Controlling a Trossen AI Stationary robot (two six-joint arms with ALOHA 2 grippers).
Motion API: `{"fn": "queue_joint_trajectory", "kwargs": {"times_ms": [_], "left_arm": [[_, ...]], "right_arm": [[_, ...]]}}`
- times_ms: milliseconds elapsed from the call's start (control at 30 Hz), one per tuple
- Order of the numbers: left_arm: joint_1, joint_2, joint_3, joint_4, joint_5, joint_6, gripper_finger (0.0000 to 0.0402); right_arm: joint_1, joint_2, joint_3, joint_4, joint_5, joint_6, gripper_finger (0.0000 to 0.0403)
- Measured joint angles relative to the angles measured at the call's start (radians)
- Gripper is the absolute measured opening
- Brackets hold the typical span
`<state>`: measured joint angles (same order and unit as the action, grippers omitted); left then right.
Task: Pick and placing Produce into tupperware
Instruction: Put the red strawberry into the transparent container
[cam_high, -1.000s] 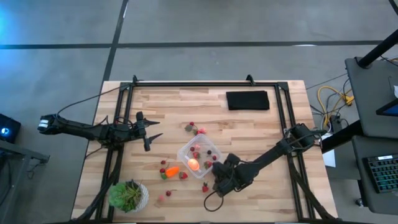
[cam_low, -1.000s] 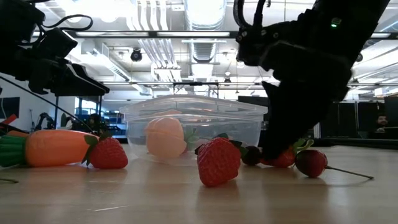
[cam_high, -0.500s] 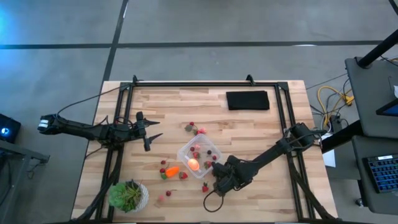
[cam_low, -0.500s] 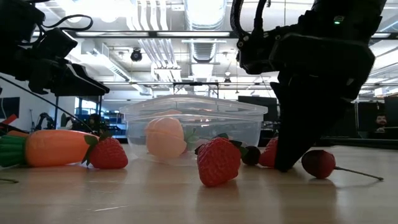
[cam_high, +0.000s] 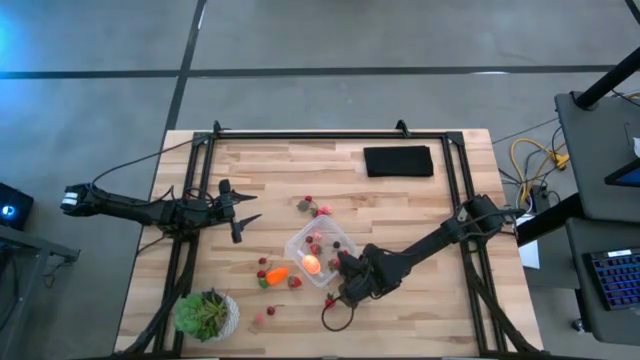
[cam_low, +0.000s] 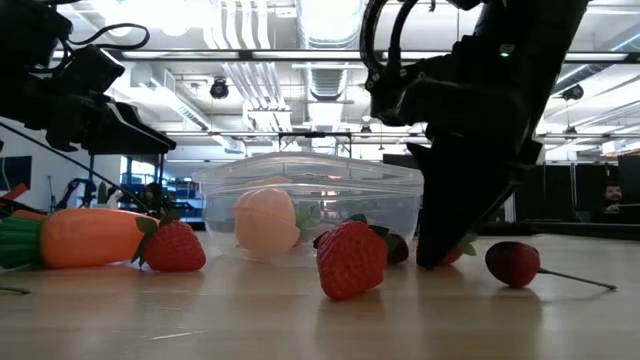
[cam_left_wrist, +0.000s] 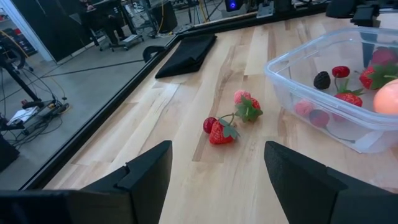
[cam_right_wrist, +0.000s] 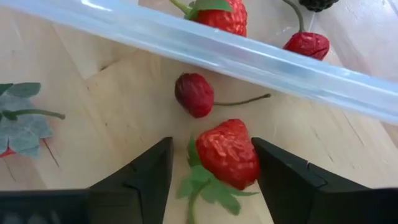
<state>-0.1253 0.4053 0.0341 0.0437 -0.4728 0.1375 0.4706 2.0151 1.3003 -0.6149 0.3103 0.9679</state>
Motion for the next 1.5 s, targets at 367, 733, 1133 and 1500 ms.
{"fn": "queue_joint_trajectory", "kwargs": {"times_ms": [367, 733, 1133, 1500], "left_arm": [[0.000, 0.000, 0.000, 0.000, 0.000, 0.000, 0.0242], [0.000, 0.000, 0.000, 0.000, 0.000, 0.000, 0.0242], [0.000, 0.000, 0.000, 0.000, 0.000, 0.000, 0.0242], [0.000, 0.003, 0.000, 0.001, 0.000, 0.000, 0.0242]], "right_arm": [[0.000, 0.000, 0.000, 0.001, -0.002, 0.000, 0.0141], [0.004, -0.009, 0.040, -0.018, 0.013, 0.034, 0.0151], [0.082, -0.093, 0.167, -0.204, 0.078, 0.000, 0.0148], [-0.028, -0.143, 0.217, -0.173, 0.214, -0.126, 0.0147]]}}
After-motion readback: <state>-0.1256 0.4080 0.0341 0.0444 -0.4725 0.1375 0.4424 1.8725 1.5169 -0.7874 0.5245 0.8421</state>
